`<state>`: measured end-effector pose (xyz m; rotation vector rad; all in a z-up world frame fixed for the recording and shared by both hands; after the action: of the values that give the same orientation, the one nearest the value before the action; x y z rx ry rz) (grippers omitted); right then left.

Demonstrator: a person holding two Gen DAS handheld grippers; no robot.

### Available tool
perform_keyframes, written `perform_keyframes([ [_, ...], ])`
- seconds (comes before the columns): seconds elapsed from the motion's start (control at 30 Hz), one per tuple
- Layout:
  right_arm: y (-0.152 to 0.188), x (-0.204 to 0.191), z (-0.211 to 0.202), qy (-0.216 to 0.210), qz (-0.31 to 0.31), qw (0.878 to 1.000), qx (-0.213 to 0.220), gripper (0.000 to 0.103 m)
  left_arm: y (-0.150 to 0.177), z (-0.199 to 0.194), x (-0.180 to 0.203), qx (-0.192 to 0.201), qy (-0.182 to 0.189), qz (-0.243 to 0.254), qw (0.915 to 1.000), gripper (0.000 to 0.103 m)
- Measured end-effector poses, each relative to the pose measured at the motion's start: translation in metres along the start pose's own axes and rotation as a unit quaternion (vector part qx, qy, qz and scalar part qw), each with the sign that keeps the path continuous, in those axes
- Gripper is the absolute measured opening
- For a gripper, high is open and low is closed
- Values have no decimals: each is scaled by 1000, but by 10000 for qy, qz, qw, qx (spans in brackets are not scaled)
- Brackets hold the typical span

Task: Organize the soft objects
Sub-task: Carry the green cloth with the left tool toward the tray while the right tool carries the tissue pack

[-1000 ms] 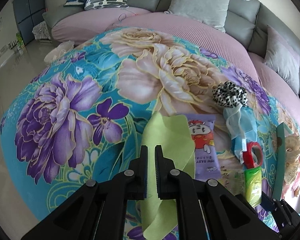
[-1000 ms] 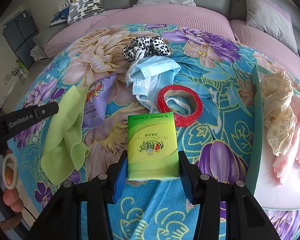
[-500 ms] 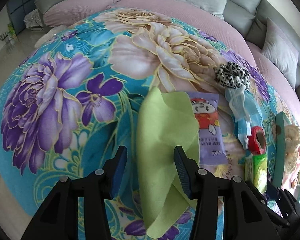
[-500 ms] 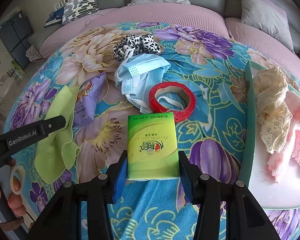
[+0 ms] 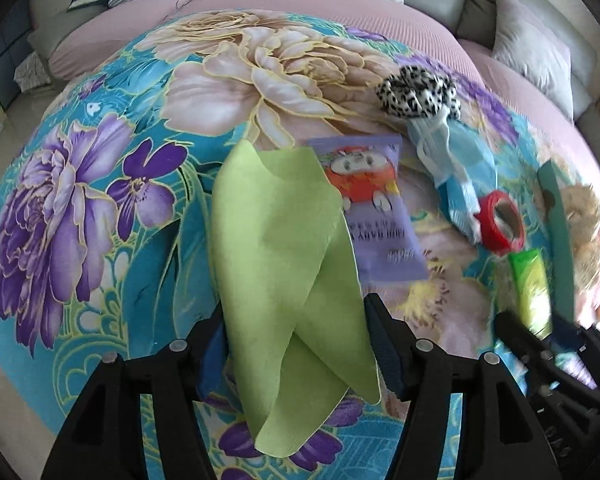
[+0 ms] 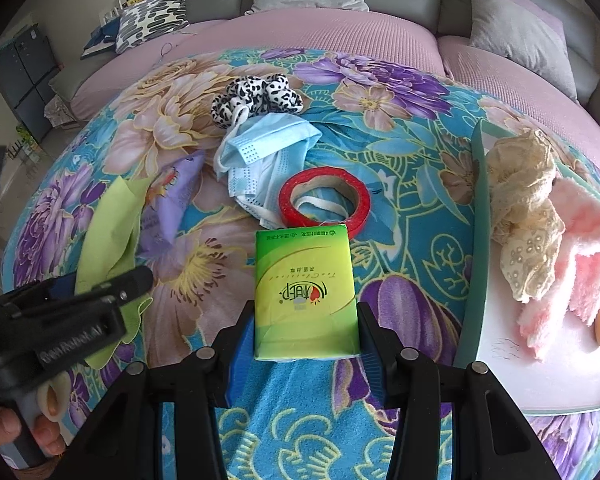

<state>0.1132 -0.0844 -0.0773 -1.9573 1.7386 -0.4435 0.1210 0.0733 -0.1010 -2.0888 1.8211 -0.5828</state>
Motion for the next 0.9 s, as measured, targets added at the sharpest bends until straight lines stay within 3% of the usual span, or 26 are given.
perform_keyframes([
  [0.17,-1,3,-3,-8,46,10000,31,50,4,6,13,63,-260,334,9991,61],
  [0.23,-1,4,-4,-10,70,10000,45,50,8,4,18,89,-298,402,9987,50],
  [0.3,-1,5,-5,-25,92,9999,56,50,11,1,22,120,-268,448,9986,29],
  [0.47,-1,7,-6,-56,141,9999,56,50,9,-5,13,182,-306,303,9989,12],
  [0.9,-10,12,-23,-124,249,9991,334,50,-15,-48,-14,795,-394,11,9961,11],
])
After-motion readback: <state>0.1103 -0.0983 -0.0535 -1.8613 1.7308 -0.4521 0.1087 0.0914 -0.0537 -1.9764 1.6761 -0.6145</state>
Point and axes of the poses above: each gripper's, at about its wrist camera, not at the fingertips, and z roughly the way its jaws point, x to its right, y to its underside, the point moved 9 cm from there along z, roughly the way its jaws point, and after that the axes turned 7 degrees about x, right-handed, at the moved point
